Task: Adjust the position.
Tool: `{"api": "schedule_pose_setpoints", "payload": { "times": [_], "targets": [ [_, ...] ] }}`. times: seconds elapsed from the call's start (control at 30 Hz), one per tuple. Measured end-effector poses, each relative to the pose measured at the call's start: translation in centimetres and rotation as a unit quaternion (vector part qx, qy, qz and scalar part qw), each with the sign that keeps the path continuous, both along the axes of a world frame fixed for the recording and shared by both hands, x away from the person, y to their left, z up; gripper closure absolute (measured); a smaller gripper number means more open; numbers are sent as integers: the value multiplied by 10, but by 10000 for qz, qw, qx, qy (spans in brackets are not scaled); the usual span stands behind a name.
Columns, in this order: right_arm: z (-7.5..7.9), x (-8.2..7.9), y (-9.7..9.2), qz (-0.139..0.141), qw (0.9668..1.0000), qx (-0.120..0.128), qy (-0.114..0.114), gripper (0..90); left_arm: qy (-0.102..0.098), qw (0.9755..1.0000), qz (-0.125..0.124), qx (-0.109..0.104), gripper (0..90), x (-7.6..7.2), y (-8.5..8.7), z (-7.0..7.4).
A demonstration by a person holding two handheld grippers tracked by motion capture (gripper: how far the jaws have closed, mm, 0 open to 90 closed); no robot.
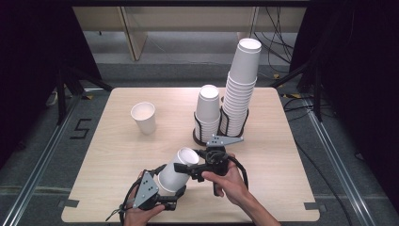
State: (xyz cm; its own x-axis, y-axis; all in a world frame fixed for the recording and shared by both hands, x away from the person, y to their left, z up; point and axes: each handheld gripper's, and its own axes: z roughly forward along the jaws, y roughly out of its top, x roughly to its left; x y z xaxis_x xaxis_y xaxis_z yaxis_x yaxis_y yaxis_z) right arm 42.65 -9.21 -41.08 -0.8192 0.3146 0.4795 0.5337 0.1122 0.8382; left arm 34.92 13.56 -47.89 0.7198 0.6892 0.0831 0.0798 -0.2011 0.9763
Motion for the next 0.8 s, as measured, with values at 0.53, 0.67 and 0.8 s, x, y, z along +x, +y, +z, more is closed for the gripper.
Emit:
{"api": "schedule_pose_setpoints", "payload": {
  "times": [0.53, 0.67, 0.8],
  "targets": [
    [3, 1, -2, 312, 9990, -257, -213, 217, 30, 9996, -188, 221, 86, 0, 4, 2],
    [1, 1, -1, 304, 9990, -200, -262, 231, 112, 9997, -185, 70, 48, 1, 1, -2],
    [3, -1, 1, 331, 9983, -308, -360, 237, 203, 9996, -188, -20, 41, 1, -1, -3]
  ]
}}
